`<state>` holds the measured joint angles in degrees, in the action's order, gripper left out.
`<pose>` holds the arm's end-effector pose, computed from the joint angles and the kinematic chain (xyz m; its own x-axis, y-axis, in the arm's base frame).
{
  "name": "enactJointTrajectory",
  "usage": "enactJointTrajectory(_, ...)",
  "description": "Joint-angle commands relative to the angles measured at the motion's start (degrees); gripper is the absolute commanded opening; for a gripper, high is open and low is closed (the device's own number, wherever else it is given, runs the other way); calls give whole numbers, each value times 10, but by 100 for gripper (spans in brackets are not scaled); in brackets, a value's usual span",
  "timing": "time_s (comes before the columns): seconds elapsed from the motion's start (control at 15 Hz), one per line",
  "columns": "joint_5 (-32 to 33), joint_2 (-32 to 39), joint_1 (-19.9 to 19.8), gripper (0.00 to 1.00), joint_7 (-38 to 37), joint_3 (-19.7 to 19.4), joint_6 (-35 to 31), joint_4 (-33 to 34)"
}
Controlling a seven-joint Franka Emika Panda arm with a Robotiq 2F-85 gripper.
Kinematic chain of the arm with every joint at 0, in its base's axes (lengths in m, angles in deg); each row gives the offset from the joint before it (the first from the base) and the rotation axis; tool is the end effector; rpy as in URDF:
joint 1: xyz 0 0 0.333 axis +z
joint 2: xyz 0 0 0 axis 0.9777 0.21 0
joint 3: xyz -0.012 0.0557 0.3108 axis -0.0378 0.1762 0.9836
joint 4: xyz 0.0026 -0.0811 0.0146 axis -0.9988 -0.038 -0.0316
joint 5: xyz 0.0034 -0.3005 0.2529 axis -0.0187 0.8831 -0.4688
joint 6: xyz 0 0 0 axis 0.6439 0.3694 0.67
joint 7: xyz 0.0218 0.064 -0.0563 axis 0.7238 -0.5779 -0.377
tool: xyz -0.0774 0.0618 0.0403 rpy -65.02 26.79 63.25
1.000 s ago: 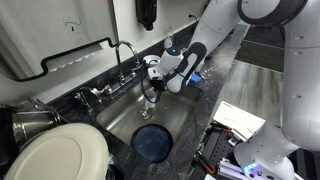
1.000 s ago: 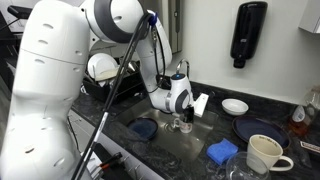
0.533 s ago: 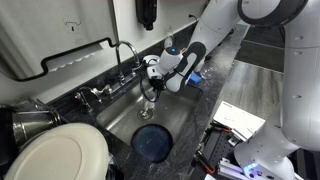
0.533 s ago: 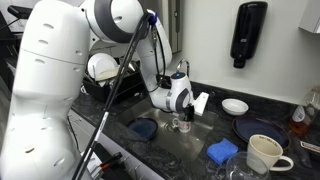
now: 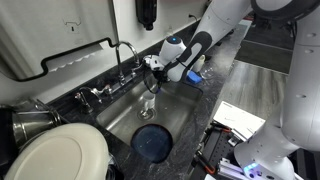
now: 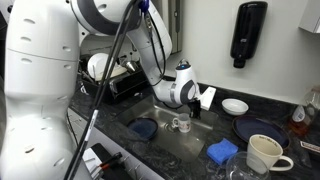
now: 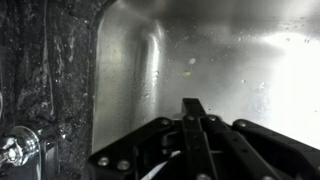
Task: Put the cup in the sink upright, then move it backwards
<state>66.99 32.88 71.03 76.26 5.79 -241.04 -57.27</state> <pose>0.5588 -0.0861 0.2192 -0.1295 0.9733 -0.1896 0.9388 0.1819 0.2924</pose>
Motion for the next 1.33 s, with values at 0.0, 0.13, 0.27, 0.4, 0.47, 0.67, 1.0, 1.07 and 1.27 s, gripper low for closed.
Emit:
enactJointTrajectory(0.0, -12, -84, -32, 0, 39, 32, 118, -35)
enactJointTrajectory(0.13, -52, -120, -47, 0, 86, 48, 187, -38)
enactJointTrajectory(0.27, -125, -153, -54, 0, 170, 61, 259, -35)
enactJointTrajectory(0.4, -207, -184, -71, 0, 263, 88, 338, -24)
enactJointTrajectory(0.47, -235, -197, -49, 0, 296, 64, 378, -17)
enactJointTrajectory(0.67, -230, -233, -28, 0, 301, 38, 462, -4)
enactJointTrajectory(1.0, -217, -274, -3, 0, 302, 16, 533, 0)
enactJointTrajectory(1.07, -218, -280, 2, 0, 306, 14, 540, -2)
enactJointTrajectory(1.27, -249, -295, 18, 26, 352, 7, 546, -9)
